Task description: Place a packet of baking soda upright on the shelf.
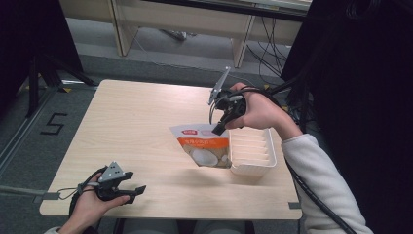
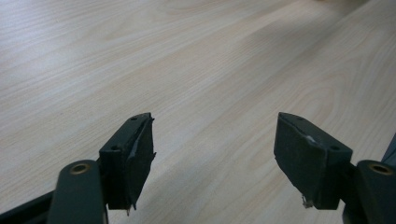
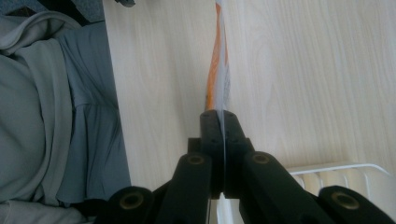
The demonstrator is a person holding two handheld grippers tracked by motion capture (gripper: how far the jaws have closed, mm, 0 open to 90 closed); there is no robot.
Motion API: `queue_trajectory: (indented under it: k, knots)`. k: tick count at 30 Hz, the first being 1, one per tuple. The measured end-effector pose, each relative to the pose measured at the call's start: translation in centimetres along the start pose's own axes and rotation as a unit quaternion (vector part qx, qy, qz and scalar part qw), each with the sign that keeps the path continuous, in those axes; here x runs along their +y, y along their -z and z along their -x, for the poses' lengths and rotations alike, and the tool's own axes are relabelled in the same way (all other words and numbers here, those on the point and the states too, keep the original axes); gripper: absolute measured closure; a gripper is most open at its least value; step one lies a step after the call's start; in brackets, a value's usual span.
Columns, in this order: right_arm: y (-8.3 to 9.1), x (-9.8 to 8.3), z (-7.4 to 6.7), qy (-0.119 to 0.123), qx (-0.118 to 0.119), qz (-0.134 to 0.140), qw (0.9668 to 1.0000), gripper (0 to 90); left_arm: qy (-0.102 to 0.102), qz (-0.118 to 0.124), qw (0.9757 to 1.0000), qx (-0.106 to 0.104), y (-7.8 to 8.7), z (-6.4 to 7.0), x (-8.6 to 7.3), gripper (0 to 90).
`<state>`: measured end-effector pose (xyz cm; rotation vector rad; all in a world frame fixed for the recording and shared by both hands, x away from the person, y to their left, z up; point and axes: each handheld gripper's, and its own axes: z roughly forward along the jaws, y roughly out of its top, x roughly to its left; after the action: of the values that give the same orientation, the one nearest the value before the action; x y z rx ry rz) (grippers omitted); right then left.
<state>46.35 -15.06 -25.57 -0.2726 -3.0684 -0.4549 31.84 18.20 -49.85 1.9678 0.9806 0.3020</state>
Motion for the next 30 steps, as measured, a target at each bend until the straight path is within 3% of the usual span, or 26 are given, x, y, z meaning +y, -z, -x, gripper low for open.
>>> queue_trajectory:
  k: [1,4,6,7,9,11,13,14,16,17,23,24,30]
  knots:
    - [0.3,-0.2,0.0,-0.008,-0.009,0.001,0.9999,90.0,-0.009,0.0,1.0,0.001,0.0,-0.1,0.0,28.0]
    - [0.7,-0.6,0.2,-0.005,-0.009,0.003,0.9999,90.0,-0.008,-0.001,1.0,0.001,0.0,-0.1,0.0,27.9]
    - [0.8,-0.7,0.2,-0.012,-0.013,0.002,0.9998,90.0,-0.008,0.001,1.0,0.002,0.0,0.0,0.0,28.0]
    - [1.1,-0.9,0.2,-0.022,-0.011,-0.002,0.9997,90.0,0.002,0.002,1.0,0.004,0.0,0.1,0.0,27.9]
    - [1.4,-1.2,0.4,-0.011,-0.014,0.0,0.9998,90.0,-0.009,0.0,1.0,0.001,0.0,-0.1,0.0,27.9]
    - [1.8,-1.4,0.4,-0.029,-0.018,-0.004,0.9994,90.0,-0.008,-0.001,1.0,0.001,0.0,-0.1,0.0,27.9]
    - [2.2,-1.7,0.6,-0.017,-0.021,0.002,0.9996,90.0,-0.008,0.0,1.0,0.001,0.0,-0.1,0.0,27.9]
    - [2.5,-1.9,0.5,-0.03,-0.026,-0.001,0.9992,90.0,-0.008,0.0,1.0,0.0,0.0,-0.1,0.0,27.9]
    - [2.7,-2.0,0.6,-0.025,-0.023,0.002,0.9994,90.0,-0.008,0.0,1.0,0.001,0.0,-0.1,0.0,28.0]
    - [3.1,-2.3,0.7,-0.034,-0.016,0.005,0.9993,90.0,-0.008,0.0,1.0,0.001,0.0,-0.1,0.0,27.9]
    - [4.2,-3.4,1.0,-0.041,-0.03,0.009,0.9987,90.0,-0.006,0.0,1.0,0.0,0.0,-0.1,0.0,27.9]
    - [4.2,-3.4,1.0,-0.041,-0.03,0.009,0.9987,90.0,-0.013,-0.009,0.9999,0.001,0.1,-0.2,0.1,27.9]
    - [5.4,-4.9,1.6,-0.052,-0.04,0.015,0.9978,90.0,-0.005,-0.008,0.9999,-0.002,0.1,-0.1,0.1,27.9]
